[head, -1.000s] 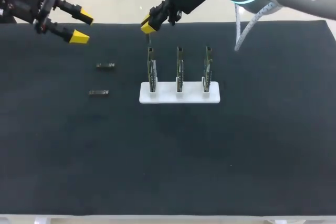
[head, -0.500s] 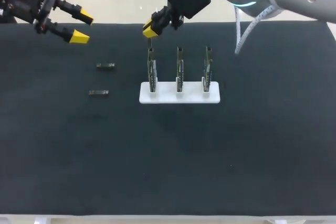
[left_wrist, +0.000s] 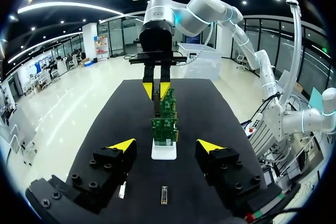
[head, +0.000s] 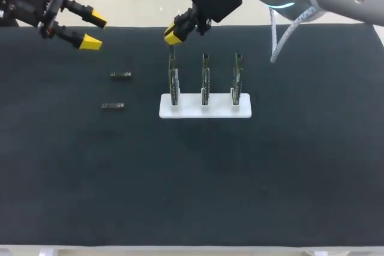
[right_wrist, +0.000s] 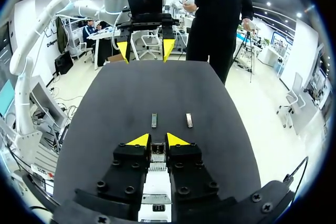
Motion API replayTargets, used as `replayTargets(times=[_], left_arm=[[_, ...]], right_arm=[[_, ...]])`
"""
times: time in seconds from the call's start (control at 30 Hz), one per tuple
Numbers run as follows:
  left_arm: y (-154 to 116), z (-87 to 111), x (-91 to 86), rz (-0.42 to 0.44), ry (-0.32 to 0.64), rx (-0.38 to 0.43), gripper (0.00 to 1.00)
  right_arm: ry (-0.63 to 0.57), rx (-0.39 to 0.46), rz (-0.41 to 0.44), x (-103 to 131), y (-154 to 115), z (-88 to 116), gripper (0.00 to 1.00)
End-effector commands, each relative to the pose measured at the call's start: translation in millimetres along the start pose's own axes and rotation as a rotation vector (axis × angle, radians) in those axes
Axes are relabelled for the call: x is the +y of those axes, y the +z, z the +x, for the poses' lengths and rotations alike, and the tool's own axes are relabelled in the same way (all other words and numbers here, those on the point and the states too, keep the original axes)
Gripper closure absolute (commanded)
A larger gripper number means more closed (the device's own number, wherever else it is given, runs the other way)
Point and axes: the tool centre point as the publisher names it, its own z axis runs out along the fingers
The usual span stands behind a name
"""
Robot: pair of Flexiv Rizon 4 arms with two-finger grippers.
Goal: Pick up the optical module with the left hand, and insert it into the network port with the right hand.
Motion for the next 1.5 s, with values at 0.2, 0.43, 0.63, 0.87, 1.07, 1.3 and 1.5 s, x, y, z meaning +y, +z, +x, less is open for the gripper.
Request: replayTargets(times=[0.2, 0.43, 0.63, 0.87, 1.07, 1.3, 1.5], left_arm=[[0, -0.4, 0.1, 0.0, -0.001, 0.003, 0.0], [0, -0.4, 0.1, 0.0, -0.001, 0.003, 0.0], [0, -0.4, 0.1, 0.0, -0.001, 0.003, 0.0], [0, -0.4, 0.1, 0.0, -0.001, 0.003, 0.0], [0, -0.4, 0.1, 0.0, -0.001, 0.003, 0.0], [0, -0.4, 0.1, 0.0, -0.001, 0.003, 0.0], [0, -0.4, 0.1, 0.0, -0.001, 0.003, 0.0]], right_arm=[[-0.002, -0.015, 0.002, 3, 2, 5, 1.0], [-0.004, -0.015, 0.004, 3, 3, 6, 1.0], [-0.014, -0.018, 0.015, 0, 6, 5, 1.0], [-0.016, -0.021, 0.012, -1, 10, 6, 1.0], [-0.01, -0.024, 0.005, -2, 10, 4, 1.0], [-0.008, -0.023, 0.005, -1, 5, -6, 0.0], [0.001, -0.004, 0.01, -1, 0, -8, 0.0]])
